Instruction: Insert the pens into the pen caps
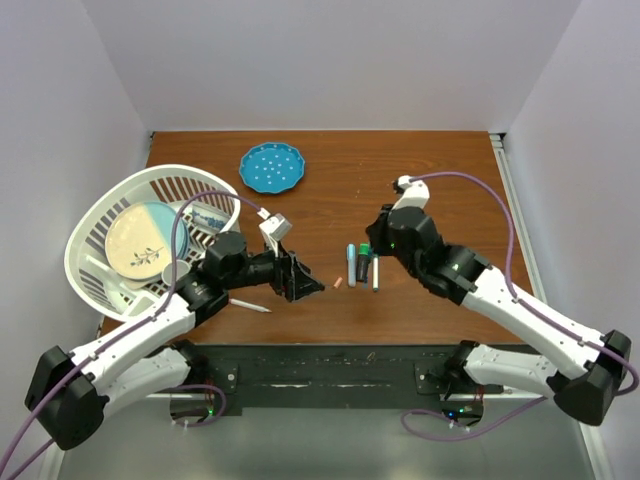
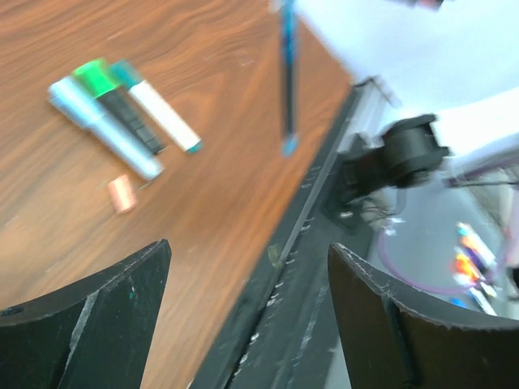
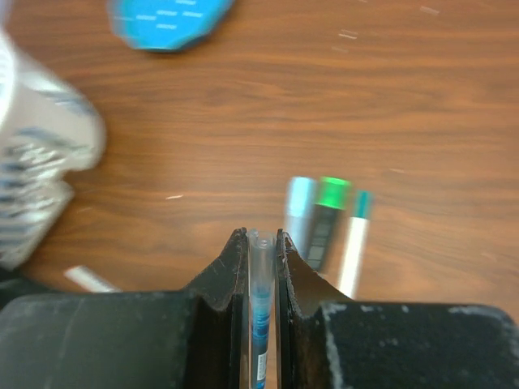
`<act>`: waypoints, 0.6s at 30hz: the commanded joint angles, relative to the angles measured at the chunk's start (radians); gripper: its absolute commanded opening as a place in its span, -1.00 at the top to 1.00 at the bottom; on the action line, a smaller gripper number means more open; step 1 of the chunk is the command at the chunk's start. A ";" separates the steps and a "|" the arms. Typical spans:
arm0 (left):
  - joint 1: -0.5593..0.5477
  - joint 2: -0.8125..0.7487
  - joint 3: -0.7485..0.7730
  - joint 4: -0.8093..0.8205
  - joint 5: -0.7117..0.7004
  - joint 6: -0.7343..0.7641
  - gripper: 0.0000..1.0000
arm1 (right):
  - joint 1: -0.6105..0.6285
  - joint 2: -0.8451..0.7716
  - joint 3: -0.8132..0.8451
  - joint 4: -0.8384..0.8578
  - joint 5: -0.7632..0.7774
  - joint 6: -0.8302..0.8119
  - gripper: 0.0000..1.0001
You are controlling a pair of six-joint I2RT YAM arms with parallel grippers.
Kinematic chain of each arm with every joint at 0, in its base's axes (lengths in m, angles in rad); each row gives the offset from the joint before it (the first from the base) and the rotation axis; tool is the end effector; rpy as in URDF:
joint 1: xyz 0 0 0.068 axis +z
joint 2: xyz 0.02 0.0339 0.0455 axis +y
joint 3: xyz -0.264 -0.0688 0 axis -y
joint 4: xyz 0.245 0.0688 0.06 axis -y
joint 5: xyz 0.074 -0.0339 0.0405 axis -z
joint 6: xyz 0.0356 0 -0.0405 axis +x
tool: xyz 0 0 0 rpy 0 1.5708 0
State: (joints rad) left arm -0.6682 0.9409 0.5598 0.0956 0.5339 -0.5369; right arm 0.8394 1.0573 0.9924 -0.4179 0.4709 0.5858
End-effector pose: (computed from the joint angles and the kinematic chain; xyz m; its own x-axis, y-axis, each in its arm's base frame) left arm 0.1573 -0.1472 0.2619 -0.6588 -0.0409 -0.7512 0.6746 0.4099 -0.6139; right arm 0.1672 0.1621 0.3384 -0.4767 0.2065 -0.8545 -0.1576 0.9362 0.3142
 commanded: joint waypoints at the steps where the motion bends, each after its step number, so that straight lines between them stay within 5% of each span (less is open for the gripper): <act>1: 0.004 -0.017 0.083 -0.233 -0.214 0.116 -0.66 | -0.161 0.067 -0.012 -0.142 -0.124 -0.040 1.00; 11: 0.004 0.055 0.250 -0.561 -0.492 0.190 -0.64 | -0.349 0.300 -0.048 -0.067 -0.236 -0.083 0.99; 18: 0.005 0.029 0.307 -0.591 -0.531 0.227 -0.64 | -0.384 0.446 -0.034 -0.013 -0.270 -0.098 0.93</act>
State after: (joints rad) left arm -0.6678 1.0080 0.8169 -0.4599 0.0570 -0.3580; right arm 0.4633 1.4651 0.9272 -0.4786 0.2321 0.5156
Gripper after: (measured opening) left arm 0.822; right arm 0.111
